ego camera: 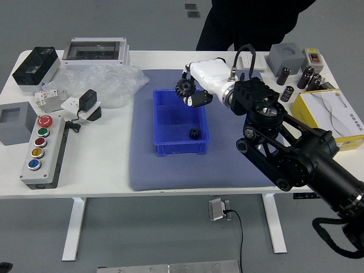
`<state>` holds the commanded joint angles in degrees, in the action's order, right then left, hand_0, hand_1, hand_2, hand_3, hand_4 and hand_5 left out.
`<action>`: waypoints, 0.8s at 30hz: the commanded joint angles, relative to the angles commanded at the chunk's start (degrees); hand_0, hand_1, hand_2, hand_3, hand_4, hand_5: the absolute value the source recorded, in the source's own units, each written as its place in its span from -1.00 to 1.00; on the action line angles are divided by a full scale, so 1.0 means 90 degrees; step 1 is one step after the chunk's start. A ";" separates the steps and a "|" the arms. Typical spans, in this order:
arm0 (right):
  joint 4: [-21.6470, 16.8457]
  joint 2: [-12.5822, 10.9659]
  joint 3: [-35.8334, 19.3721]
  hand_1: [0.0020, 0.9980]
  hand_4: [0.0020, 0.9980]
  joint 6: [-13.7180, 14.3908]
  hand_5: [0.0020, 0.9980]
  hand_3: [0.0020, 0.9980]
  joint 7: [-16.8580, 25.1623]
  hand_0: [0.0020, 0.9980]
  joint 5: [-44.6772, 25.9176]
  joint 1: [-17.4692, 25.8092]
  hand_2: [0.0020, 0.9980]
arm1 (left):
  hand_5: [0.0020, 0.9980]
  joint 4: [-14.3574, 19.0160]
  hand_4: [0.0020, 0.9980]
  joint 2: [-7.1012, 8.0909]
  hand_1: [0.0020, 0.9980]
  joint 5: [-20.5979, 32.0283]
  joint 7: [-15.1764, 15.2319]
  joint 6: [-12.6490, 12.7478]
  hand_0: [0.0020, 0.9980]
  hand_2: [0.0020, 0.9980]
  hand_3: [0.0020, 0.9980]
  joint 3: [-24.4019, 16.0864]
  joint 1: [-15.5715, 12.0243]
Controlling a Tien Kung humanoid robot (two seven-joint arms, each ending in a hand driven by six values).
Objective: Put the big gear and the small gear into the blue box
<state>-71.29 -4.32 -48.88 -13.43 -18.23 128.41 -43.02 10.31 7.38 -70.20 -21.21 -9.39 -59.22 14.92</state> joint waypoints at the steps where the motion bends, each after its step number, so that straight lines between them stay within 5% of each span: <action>1: 0.0024 0.0052 0.0030 -0.06 -0.16 -0.0010 -0.77 0.18 0.0003 0.24 -0.0014 0.0010 -0.01 | -0.28 0.0000 0.29 -0.0002 0.58 -0.0007 -0.0001 0.0000 0.66 0.57 0.49 0.0000 -0.0002; 2: 0.0054 0.0100 0.0064 -0.01 -0.05 -0.0037 -0.63 0.30 0.0004 0.18 -0.0042 0.0022 0.08 | -0.28 0.0000 0.29 -0.0003 0.58 -0.0010 0.0000 0.0000 0.66 0.57 0.49 0.0003 -0.0003; 7: 0.0182 0.0183 0.0111 -0.01 -0.05 -0.0267 -0.63 0.30 -0.0011 0.18 -0.0259 0.0060 0.08 | -0.28 0.0000 0.29 -0.0007 0.58 -0.0018 0.0003 0.0005 0.66 0.57 0.49 0.0002 -0.0001; 8: 0.0199 0.0187 0.0094 0.29 0.58 -0.0298 -0.23 0.81 -0.0012 0.38 -0.0300 0.0062 0.52 | -0.28 0.0000 0.29 -0.0009 0.58 -0.0017 0.0003 0.0006 0.66 0.57 0.49 0.0001 -0.0001; 24: 0.0199 0.0081 -0.0291 0.39 0.74 -0.0387 -0.04 0.95 0.0000 0.48 -0.0536 0.0128 0.70 | -0.28 0.0000 0.29 -0.0031 0.58 0.0014 0.0004 0.0007 0.66 0.57 0.49 -0.0003 0.0001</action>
<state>-69.50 -3.59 -51.50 -16.92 -18.23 123.58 -41.87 10.31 7.10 -70.08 -21.17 -9.32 -59.25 14.92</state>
